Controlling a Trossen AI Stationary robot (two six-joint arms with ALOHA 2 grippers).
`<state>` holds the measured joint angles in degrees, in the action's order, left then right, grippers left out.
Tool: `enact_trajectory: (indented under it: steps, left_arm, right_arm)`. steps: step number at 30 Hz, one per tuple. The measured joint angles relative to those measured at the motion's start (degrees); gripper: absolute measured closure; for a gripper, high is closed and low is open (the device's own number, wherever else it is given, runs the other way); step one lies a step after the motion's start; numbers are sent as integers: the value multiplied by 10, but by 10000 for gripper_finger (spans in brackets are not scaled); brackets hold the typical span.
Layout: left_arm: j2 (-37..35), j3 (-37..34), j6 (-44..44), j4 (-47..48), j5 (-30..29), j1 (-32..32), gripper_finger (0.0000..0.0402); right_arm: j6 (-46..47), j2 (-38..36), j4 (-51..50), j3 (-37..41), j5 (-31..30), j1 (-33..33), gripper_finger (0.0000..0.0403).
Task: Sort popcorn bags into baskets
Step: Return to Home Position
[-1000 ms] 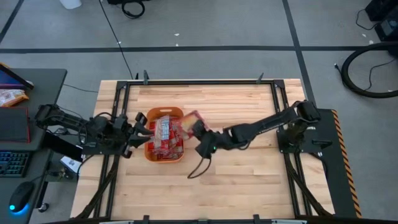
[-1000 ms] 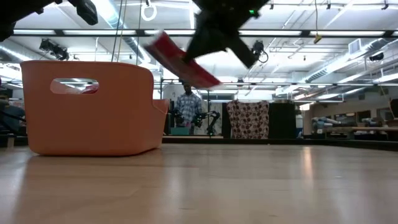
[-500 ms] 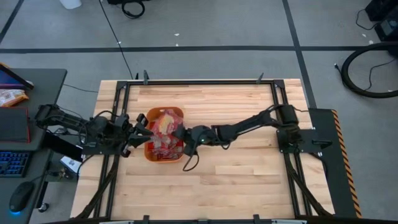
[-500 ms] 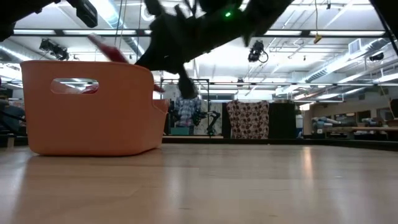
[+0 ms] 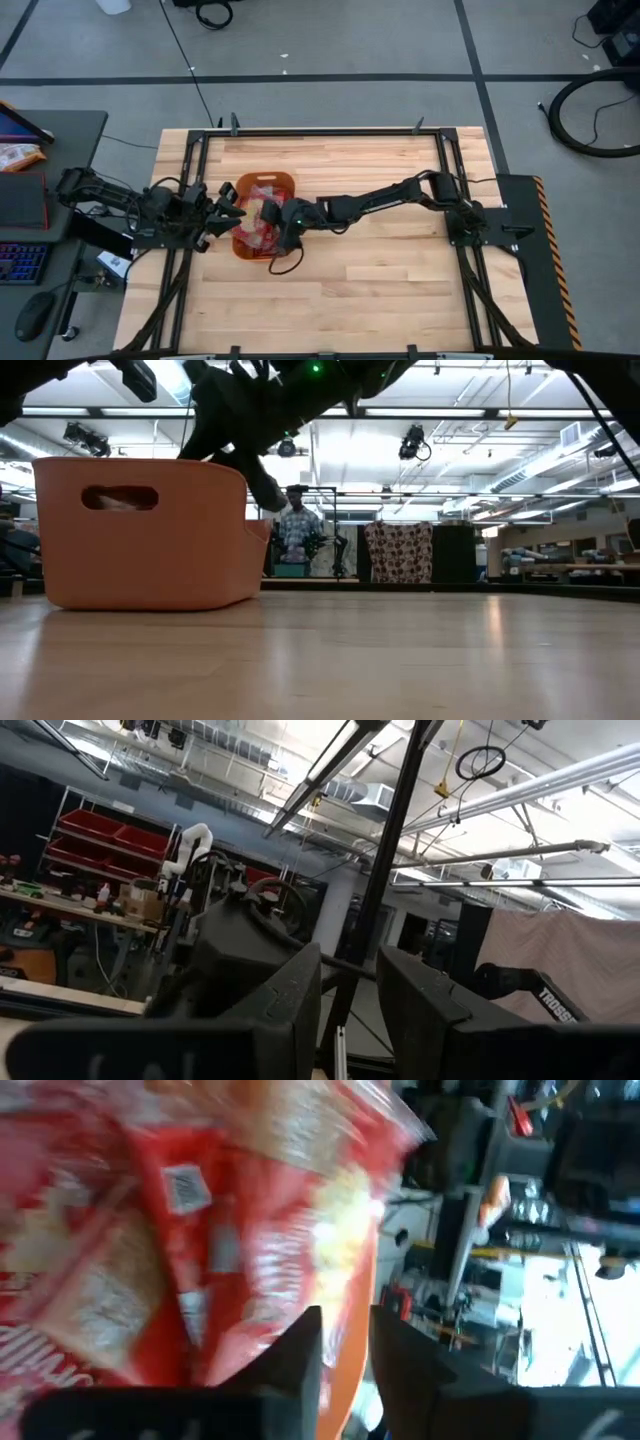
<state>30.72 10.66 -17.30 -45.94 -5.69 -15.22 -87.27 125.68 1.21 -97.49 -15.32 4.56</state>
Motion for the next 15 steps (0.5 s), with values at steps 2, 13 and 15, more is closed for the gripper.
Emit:
enact_trajectory:
  steps: [2,13,15]
  left_arm:
    - [0,0,0,-3,0,0,297]
    - [0,0,1,-4,0,0,297]
    - [0,0,1,-3,0,0,297]
  right_arm:
    - [14,0,2,0,-15,-1,296]
    - [158,-40,-91,0,-161,1,257]
    - [217,-58,-150,0,-161,5,258]
